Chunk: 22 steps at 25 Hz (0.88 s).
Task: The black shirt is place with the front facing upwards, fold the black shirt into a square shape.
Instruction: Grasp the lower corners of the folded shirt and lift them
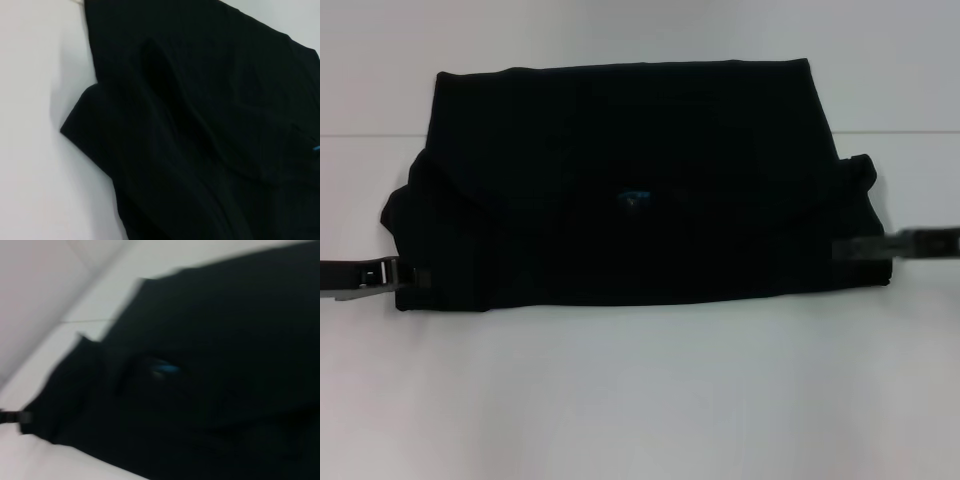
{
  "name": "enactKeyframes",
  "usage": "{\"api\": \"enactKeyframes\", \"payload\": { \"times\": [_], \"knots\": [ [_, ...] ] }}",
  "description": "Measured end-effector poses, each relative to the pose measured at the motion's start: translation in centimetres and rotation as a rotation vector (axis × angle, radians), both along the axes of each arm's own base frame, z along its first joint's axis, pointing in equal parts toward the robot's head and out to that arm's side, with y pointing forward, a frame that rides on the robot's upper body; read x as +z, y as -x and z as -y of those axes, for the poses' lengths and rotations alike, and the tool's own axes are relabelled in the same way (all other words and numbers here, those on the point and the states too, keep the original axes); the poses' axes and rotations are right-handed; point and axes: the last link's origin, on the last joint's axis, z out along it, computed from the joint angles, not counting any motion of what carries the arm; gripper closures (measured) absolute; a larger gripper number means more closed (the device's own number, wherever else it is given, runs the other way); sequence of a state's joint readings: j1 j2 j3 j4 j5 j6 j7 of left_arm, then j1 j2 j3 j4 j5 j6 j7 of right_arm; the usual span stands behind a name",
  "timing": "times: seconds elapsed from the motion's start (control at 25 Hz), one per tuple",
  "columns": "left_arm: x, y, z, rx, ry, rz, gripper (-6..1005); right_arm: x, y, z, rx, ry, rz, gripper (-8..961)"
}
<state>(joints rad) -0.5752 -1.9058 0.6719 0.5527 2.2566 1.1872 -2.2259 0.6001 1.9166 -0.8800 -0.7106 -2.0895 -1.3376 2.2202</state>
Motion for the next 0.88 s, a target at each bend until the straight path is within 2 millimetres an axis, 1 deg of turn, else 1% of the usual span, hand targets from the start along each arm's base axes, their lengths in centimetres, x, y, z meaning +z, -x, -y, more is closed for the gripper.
{"api": "enactKeyframes", "payload": {
  "times": [0.08,0.16,0.2,0.24,0.32,0.4,0.48,0.52,0.56,0.72,0.88],
  "knots": [
    [0.0,0.0,0.0,-0.010,0.002,-0.005,972,2.1,0.1,-0.6,-0.114,0.012,0.010,8],
    [0.1,0.0,0.0,-0.015,0.002,-0.008,972,4.1,0.4,-1.3,-0.184,0.002,0.018,8],
    [0.1,-0.1,0.0,-0.019,0.003,-0.010,972,5.8,0.8,-2.2,-0.239,-0.030,0.046,9],
    [0.1,-0.1,0.0,-0.022,0.003,-0.011,972,5.8,0.8,-2.2,-0.239,-0.030,0.046,10],
    [0.1,-0.1,-0.1,-0.028,0.004,-0.014,972,6.2,1.1,-3.0,-0.268,-0.044,0.105,12],
    [0.1,-0.2,-0.1,-0.031,0.004,-0.015,972,5.8,1.5,-3.7,-0.271,-0.045,0.152,13],
    [0.1,-0.2,-0.1,-0.032,0.004,-0.016,972,4.6,1.9,-4.4,-0.263,-0.034,0.188,15],
    [0.1,-0.2,-0.1,-0.033,0.004,-0.016,972,3.2,2.2,-4.9,-0.253,-0.022,0.223,17],
    [0.1,-0.2,-0.1,-0.033,0.004,-0.016,972,3.2,2.2,-4.9,-0.253,-0.022,0.223,19],
    [0.1,-0.2,-0.1,-0.034,0.003,-0.017,972,1.1,2.0,-5.6,-0.242,-0.012,0.288,27],
    [0.1,-0.2,-0.1,-0.034,0.004,-0.016,973,-0.4,1.6,-5.8,-0.243,-0.028,0.306,35]
  ]
}}
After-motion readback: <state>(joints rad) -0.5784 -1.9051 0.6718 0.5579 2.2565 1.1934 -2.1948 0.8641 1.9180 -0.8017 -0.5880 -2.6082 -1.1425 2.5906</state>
